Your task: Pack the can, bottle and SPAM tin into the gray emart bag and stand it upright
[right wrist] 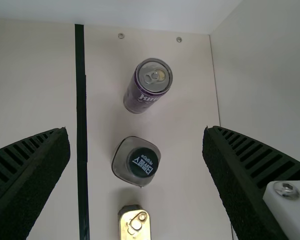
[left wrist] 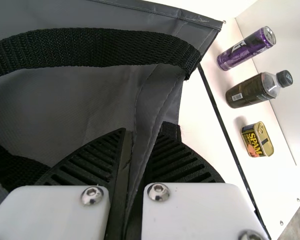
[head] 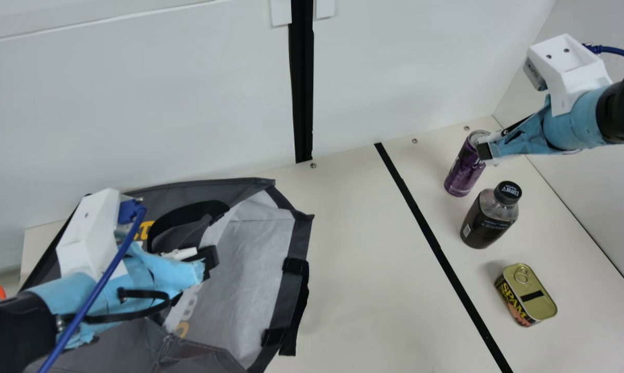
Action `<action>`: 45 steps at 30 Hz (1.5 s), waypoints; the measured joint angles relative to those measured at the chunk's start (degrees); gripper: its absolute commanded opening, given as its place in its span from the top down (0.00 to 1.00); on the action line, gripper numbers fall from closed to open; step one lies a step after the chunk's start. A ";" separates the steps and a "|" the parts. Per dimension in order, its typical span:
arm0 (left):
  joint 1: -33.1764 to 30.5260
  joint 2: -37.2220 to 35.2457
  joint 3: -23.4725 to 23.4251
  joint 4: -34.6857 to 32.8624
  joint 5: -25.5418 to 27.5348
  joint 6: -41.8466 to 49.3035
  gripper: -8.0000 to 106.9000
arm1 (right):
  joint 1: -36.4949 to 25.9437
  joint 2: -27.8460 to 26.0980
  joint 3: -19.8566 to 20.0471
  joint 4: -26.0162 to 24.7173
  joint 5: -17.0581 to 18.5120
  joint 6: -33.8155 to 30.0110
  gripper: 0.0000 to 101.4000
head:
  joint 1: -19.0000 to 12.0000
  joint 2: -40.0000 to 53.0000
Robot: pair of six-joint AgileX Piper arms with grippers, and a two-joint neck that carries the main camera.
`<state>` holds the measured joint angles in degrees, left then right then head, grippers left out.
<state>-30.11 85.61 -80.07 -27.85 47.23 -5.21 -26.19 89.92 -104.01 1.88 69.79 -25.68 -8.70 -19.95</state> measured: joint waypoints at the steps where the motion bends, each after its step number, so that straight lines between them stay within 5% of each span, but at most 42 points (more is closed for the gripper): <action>1: 0.00 0.00 0.00 0.00 0.00 0.00 1.00 | -0.11 0.64 -0.27 0.16 0.02 -0.08 0.06 | 0.00 0.00; 45: 0.00 0.00 0.00 0.00 0.00 0.00 1.00 | -1.32 28.16 -17.09 0.92 0.06 -3.40 0.06 | 0.00 0.09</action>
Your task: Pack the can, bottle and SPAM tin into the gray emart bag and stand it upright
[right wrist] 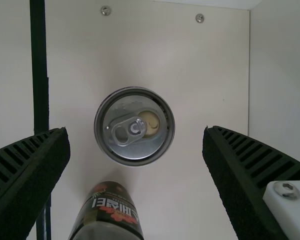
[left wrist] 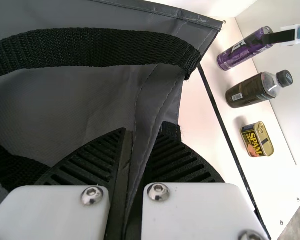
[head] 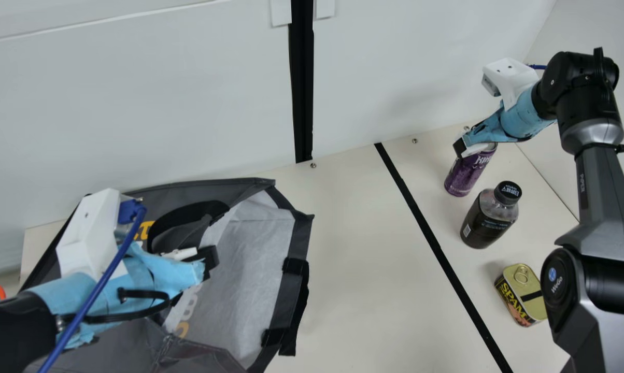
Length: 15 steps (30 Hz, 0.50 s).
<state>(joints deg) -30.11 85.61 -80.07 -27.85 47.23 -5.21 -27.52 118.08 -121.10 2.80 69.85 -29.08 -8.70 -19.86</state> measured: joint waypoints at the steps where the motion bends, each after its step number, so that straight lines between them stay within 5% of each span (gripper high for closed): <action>1: 0.00 0.00 0.00 0.00 0.00 0.00 1.00 | 0.00 0.53 -0.35 0.00 -0.04 -0.24 0.06 | 0.00 -0.09; 11: 0.00 0.00 0.00 0.00 0.00 0.00 1.00 | -0.11 4.46 -2.41 0.71 0.00 -1.17 0.06 | 0.00 0.00; 15: 0.00 0.00 0.00 0.00 0.00 0.00 1.00 | -0.23 5.41 -2.41 1.18 0.00 -1.16 0.33 | 0.09 -0.09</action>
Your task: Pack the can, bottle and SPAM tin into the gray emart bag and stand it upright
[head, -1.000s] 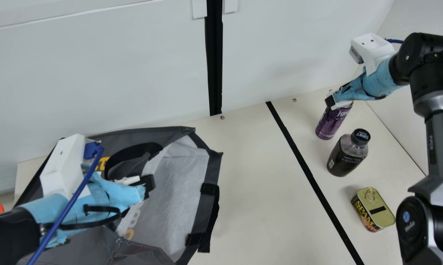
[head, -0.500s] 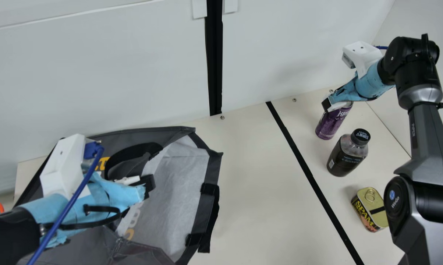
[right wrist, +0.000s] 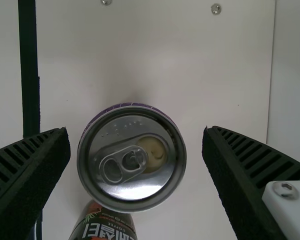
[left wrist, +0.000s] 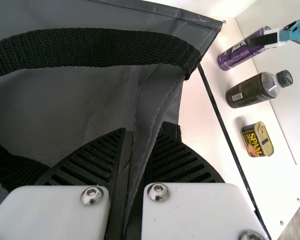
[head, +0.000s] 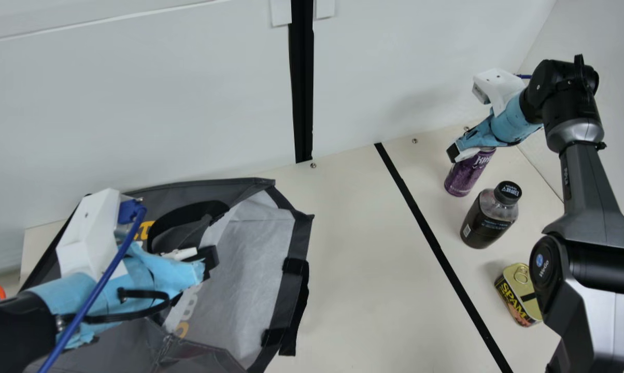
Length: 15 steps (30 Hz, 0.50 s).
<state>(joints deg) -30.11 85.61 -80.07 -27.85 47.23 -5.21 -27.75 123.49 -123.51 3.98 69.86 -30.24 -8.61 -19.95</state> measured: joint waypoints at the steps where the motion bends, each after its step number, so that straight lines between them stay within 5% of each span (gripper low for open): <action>1: 0.00 0.00 0.00 0.00 0.00 0.00 1.00 | -0.05 0.21 0.12 0.19 0.00 0.00 0.39 | -0.09 0.09; 10: 0.00 0.00 0.00 0.00 0.00 0.00 1.00 | -0.22 0.35 0.87 1.41 -0.21 0.42 0.99 | 0.00 0.00; 15: 0.00 0.00 0.00 0.00 0.00 0.00 1.00 | -0.17 -0.42 1.05 2.62 0.31 0.24 1.00 | -0.09 0.09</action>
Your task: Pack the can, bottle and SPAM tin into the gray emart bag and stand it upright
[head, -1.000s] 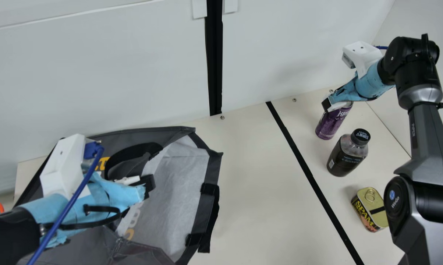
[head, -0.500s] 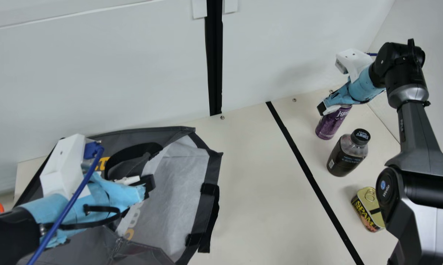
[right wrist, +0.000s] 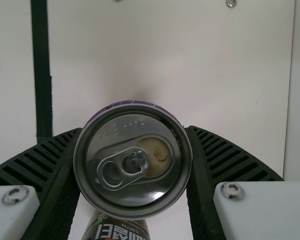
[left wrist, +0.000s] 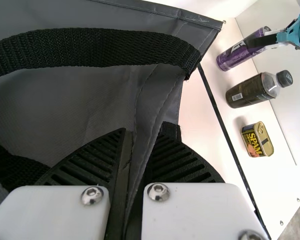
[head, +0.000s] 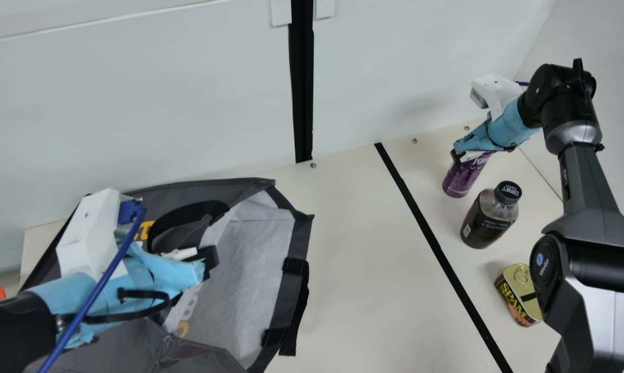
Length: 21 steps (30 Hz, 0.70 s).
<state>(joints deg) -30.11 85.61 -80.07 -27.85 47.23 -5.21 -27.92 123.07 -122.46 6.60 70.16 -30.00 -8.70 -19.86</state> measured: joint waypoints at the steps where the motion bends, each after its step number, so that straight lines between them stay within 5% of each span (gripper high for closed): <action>1: 0.00 0.00 0.00 0.00 0.00 0.00 1.00 | 0.00 -0.35 0.03 0.13 -0.10 0.00 1.00 | 0.00 0.00; 21: 0.00 0.00 0.00 0.00 0.00 0.00 1.00 | 2.22 -9.05 5.88 1.70 -0.21 -1.98 1.00 | 0.00 -0.09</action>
<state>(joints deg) -30.11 85.61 -80.07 -27.85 47.23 -5.21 -25.70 114.02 -116.58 8.30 69.96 -31.98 -8.70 -19.95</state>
